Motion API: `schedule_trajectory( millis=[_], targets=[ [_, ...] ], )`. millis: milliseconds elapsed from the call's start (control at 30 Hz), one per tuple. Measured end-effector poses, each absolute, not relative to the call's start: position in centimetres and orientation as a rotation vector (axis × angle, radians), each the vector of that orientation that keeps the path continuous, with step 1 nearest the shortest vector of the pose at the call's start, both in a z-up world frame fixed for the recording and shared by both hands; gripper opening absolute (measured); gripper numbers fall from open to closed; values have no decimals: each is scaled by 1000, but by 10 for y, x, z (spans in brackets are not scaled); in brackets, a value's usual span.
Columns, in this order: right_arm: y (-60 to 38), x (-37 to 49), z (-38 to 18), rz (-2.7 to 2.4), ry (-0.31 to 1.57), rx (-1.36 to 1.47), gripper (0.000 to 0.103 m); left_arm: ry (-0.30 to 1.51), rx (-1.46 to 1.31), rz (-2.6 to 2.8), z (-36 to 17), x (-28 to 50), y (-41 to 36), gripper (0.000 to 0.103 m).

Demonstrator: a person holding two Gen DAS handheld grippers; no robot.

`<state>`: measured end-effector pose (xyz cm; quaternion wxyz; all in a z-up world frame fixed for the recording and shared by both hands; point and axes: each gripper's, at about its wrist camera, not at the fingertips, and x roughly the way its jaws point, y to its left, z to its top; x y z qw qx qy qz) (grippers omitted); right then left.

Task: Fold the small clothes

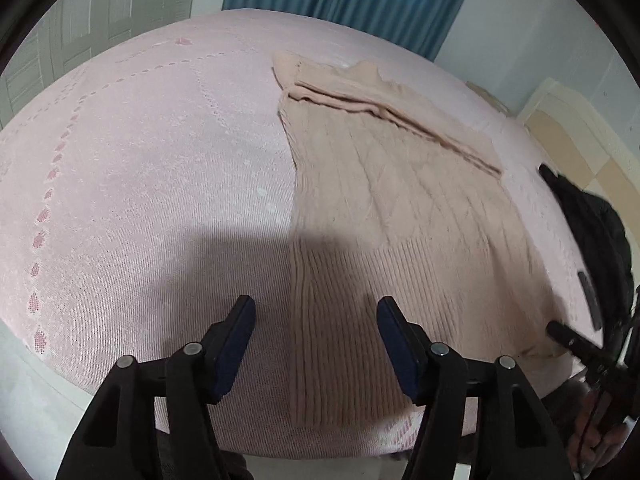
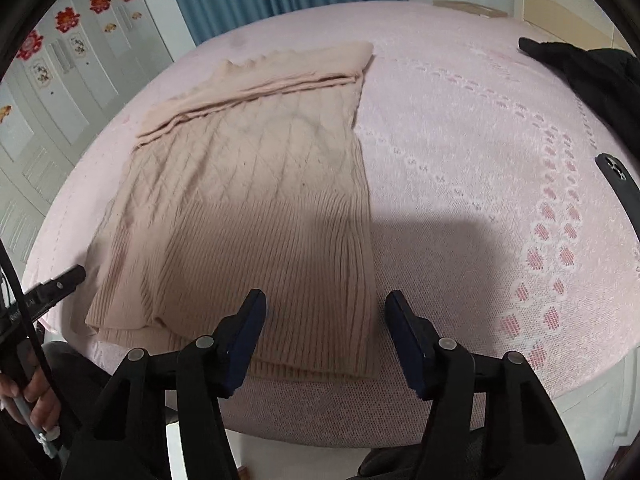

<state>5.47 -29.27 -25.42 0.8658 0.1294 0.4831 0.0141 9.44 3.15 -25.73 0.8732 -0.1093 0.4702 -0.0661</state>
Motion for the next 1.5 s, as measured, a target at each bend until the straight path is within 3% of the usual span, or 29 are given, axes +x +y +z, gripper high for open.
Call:
schedule_trajectory(
  millis=[100, 167, 200, 267, 300, 333, 500, 867, 1400, 1500],
  targets=[
    [-297, 52, -259, 21, 1033, 302, 49, 993, -221, -148, -260, 92, 28, 47],
    [-295, 51, -259, 7, 1028, 283, 43, 994, -221, -155, -260, 90, 27, 31],
    [-293, 50, -259, 15, 1028, 279, 35, 996, -222, -159, -259, 90, 26, 27],
    [-290, 50, -258, 35, 1026, 281, 22, 987, -231, -156, -258, 90, 28, 9],
    [-289, 50, -257, 56, 1028, 287, 12, 978, -244, -162, -257, 89, 30, 9],
    [-288, 50, -257, 79, 1028, 300, 11, 966, -259, -161, -255, 87, 33, 9],
    [-286, 47, -257, 80, 1030, 300, 11, 1007, -360, -171, -262, 86, 46, 9],
    [-278, 50, -261, 55, 999, 262, 15, 1026, -406, -193, -267, 89, 46, 19],
    [-287, 59, -265, 80, 1046, 360, 14, 1039, -526, -239, -275, 92, 59, 21],
    [-293, 55, -266, 114, 1053, 406, 18, 1041, -524, -241, -274, 90, 59, 21]
  ],
)
